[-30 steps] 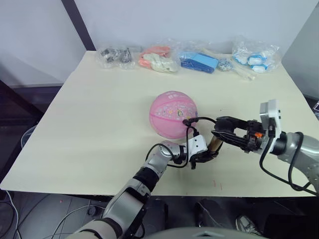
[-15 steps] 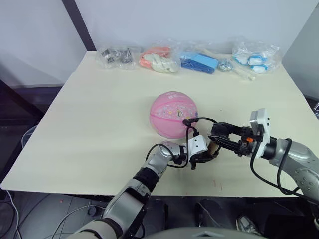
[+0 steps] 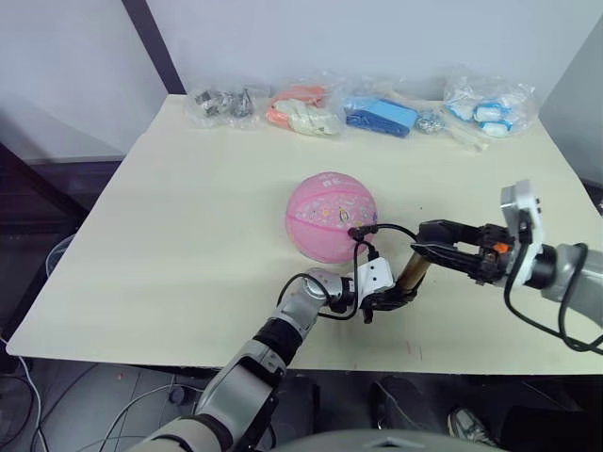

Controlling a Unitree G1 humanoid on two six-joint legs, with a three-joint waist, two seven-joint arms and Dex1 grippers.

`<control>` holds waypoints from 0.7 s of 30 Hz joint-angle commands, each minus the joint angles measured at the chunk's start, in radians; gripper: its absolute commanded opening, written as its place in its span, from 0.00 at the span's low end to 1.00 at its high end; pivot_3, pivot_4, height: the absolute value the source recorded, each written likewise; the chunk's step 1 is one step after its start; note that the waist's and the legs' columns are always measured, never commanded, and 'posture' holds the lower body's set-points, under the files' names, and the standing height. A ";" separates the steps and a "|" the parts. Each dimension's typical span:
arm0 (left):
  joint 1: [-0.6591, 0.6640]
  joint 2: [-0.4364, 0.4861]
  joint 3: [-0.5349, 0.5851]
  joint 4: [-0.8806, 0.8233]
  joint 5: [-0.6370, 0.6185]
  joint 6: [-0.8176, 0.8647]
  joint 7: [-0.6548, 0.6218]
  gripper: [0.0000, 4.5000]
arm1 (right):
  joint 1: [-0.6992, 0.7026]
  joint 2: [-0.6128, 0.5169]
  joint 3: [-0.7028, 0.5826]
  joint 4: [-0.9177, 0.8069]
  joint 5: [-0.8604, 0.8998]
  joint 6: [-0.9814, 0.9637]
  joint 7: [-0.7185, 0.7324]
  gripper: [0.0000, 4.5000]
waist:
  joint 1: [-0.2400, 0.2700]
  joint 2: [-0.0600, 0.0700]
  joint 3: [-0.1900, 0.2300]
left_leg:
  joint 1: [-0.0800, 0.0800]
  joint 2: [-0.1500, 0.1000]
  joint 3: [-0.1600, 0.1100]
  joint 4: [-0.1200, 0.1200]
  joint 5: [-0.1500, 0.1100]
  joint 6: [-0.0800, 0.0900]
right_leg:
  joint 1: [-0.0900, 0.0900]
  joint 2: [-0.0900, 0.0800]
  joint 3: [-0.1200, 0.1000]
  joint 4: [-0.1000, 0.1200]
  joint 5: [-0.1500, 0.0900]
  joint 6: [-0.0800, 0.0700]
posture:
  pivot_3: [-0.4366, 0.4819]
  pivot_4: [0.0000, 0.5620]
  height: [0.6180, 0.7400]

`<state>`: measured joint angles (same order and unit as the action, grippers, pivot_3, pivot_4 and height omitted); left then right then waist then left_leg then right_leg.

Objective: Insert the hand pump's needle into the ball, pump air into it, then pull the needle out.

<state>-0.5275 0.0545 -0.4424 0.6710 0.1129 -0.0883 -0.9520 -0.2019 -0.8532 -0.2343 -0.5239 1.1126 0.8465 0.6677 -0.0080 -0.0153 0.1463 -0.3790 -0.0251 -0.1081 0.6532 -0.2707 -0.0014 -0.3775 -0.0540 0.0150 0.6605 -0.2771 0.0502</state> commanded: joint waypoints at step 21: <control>0.037 0.011 -0.041 0.095 0.036 0.023 -0.031 0.24 | -0.253 -0.196 -0.208 0.088 0.244 0.057 -0.103 0.51 | 0.003 0.001 0.004 | -0.001 0.000 0.001 0.000 0.000 0.000 | -0.001 -0.001 0.000 0.000 0.000 0.000 | 0.48 0.27 1.00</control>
<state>-0.5370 0.0490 -0.4417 0.6816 0.1125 -0.0971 -0.9569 -0.4065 -1.0371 -0.3521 -0.4290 1.4157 0.9789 0.5869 -0.0049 -0.0145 0.1499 -0.3799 -0.0248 -0.1075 0.6533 -0.2707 -0.0013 -0.3781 -0.0546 0.0151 0.6605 -0.2770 0.0503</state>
